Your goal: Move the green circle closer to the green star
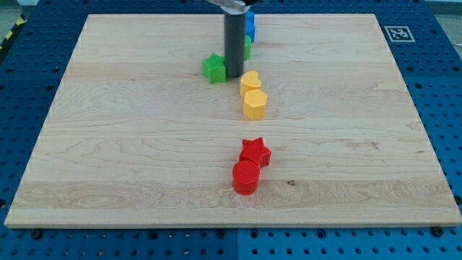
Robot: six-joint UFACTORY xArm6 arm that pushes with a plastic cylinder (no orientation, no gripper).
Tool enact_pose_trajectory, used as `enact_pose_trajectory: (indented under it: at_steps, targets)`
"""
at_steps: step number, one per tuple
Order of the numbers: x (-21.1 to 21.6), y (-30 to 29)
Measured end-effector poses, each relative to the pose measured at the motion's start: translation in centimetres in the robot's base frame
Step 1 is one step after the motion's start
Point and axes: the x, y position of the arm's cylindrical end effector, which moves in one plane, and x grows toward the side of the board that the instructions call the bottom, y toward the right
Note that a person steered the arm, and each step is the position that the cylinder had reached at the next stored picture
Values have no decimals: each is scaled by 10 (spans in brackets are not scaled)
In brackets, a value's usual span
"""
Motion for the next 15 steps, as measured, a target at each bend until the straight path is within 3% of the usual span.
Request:
enact_pose_trajectory:
  at_steps: [2,3,6,7,8,15]
  targets:
    - [0,-46]
    - [0,-42]
    - [0,78]
    - [-7,91]
    - [-52,91]
    - [-68,-1]
